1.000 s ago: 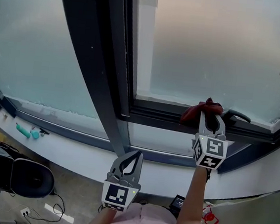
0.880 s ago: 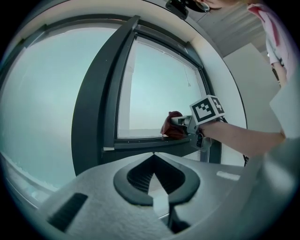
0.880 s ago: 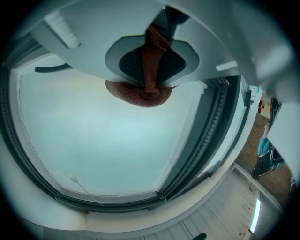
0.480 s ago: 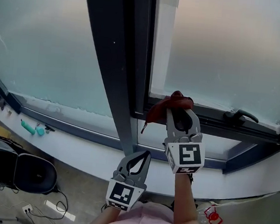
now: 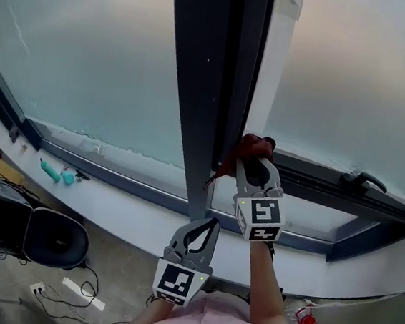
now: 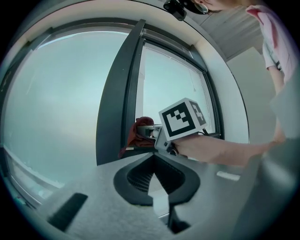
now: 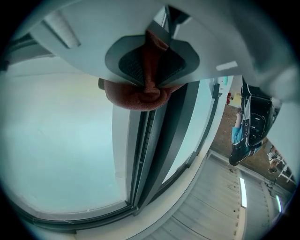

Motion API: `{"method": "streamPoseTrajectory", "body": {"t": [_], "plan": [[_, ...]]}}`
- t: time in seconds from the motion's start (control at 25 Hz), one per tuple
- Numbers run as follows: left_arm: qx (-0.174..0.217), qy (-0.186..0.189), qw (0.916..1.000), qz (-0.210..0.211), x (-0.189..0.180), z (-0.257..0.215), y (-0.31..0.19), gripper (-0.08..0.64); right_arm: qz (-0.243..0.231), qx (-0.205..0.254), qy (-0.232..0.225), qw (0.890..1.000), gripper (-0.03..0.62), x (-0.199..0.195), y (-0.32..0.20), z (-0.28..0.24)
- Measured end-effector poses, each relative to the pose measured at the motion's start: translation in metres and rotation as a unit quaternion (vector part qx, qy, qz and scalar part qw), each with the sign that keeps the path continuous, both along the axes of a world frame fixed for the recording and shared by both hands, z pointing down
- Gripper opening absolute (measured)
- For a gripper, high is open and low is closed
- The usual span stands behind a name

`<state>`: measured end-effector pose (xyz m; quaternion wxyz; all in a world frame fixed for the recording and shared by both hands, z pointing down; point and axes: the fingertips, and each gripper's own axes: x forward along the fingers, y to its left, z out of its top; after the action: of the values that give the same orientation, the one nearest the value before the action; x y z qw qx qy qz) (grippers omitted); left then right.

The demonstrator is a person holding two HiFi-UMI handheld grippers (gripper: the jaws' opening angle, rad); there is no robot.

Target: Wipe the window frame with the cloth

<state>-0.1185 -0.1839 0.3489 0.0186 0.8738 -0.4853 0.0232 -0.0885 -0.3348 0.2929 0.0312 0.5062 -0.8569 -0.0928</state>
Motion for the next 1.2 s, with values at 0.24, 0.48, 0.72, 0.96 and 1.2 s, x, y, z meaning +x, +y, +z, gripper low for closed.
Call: {"method": "streamPoseTrajectory", "body": {"t": [0.24,0.48,0.72,0.96,1.2], "plan": [[0.014,0.011,0.9998,0.004,-0.001,-0.009,-0.004,-0.003,0.009,-0.001,0.022,1.0,0.067,-0.007,-0.004,0.013],[0.011,-0.008,0.9998,0.012,-0.001,-0.005,-0.008,-0.003,0.027,0.034,0.051,0.998,0.067,-0.012,-0.005,0.016],[0.006,-0.01,0.9997,0.022,0.007,-0.002,-0.002,-0.003,0.036,0.036,0.056,0.997,0.067,-0.006,0.0,0.017],[0.006,-0.009,0.9997,0.023,0.009,-0.001,0.0,-0.003,0.057,0.028,0.037,0.997,0.068,0.018,-0.001,0.016],[0.006,-0.008,0.9997,0.024,0.01,0.0,-0.001,-0.003,0.073,0.027,0.036,0.996,0.068,0.034,-0.001,0.015]]}}
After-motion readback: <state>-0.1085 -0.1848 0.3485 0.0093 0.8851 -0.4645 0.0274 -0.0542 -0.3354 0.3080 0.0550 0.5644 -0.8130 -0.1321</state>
